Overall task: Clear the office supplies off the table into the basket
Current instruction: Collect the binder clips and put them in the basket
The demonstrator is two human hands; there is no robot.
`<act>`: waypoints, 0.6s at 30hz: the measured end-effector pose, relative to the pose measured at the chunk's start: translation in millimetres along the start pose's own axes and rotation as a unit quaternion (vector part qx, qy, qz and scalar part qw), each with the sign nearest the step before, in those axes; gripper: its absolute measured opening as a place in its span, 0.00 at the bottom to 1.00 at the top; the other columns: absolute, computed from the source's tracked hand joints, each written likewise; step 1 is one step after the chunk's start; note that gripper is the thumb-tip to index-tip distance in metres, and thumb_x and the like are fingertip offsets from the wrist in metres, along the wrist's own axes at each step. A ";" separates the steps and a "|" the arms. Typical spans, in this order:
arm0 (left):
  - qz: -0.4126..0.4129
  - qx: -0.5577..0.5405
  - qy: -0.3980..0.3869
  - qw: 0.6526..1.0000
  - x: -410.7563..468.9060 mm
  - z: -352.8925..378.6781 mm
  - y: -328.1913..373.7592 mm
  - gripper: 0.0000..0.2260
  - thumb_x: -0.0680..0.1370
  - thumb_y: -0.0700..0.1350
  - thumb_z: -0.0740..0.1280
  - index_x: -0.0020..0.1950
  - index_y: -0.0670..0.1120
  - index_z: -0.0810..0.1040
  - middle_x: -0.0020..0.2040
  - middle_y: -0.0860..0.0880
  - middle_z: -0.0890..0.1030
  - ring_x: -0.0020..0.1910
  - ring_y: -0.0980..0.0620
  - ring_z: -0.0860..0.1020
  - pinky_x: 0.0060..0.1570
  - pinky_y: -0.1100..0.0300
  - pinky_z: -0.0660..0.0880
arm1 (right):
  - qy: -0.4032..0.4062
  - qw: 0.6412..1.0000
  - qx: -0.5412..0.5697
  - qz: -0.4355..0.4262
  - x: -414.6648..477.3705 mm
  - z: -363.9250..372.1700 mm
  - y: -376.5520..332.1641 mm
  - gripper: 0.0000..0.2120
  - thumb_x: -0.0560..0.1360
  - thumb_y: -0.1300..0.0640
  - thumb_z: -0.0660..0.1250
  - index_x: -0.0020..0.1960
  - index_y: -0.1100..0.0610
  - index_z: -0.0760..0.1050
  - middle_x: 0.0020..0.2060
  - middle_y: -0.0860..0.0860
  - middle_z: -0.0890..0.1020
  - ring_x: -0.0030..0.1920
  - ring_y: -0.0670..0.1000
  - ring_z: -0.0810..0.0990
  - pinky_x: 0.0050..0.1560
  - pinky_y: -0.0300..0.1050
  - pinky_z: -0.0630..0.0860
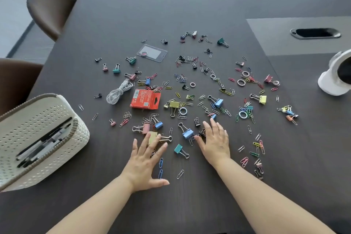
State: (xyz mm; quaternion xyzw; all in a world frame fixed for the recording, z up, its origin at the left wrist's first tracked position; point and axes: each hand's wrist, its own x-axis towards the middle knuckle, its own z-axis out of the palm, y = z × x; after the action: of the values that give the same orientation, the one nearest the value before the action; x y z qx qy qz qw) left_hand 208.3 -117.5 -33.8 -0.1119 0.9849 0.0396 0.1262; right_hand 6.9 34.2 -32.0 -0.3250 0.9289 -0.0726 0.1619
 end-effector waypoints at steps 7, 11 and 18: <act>-0.051 0.006 -0.024 0.998 20.3 1.5 6.6 0.44 0.68 0.75 0.38 0.74 0.49 0.57 0.76 0.48 0.49 0.74 0.44 0.40 0.65 0.36 0.41 | 0.027 1.000 0.006 -0.013 -21.9 -1.2 11.4 0.30 0.77 0.38 0.51 0.74 0.52 0.55 0.75 0.53 0.55 0.74 0.54 0.52 0.73 0.50 0.51; -0.090 -0.007 -0.034 0.995 54.2 -9.0 10.5 0.44 0.63 0.76 0.36 0.72 0.54 0.32 0.71 0.53 0.29 0.69 0.46 0.26 0.65 0.32 0.40 | 0.052 0.998 -0.036 0.016 -35.6 -1.5 23.1 0.35 0.70 0.35 0.44 0.69 0.53 0.65 0.71 0.55 0.65 0.72 0.57 0.57 0.69 0.65 0.53; -0.070 -0.013 -0.031 0.997 84.4 -17.1 37.4 0.38 0.72 0.70 0.46 0.75 0.51 0.41 0.76 0.51 0.38 0.73 0.47 0.34 0.66 0.33 0.40 | -0.005 0.979 -0.076 0.187 -63.1 0.3 74.5 0.44 0.67 0.26 0.42 0.75 0.49 0.45 0.76 0.56 0.45 0.74 0.63 0.42 0.67 0.72 0.47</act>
State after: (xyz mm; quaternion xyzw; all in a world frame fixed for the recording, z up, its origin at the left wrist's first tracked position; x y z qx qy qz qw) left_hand 116.0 -100.7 -37.2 -0.1806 0.9698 0.0467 0.1574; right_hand 10.2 131.8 -34.2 -0.1571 0.9752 0.0315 0.1525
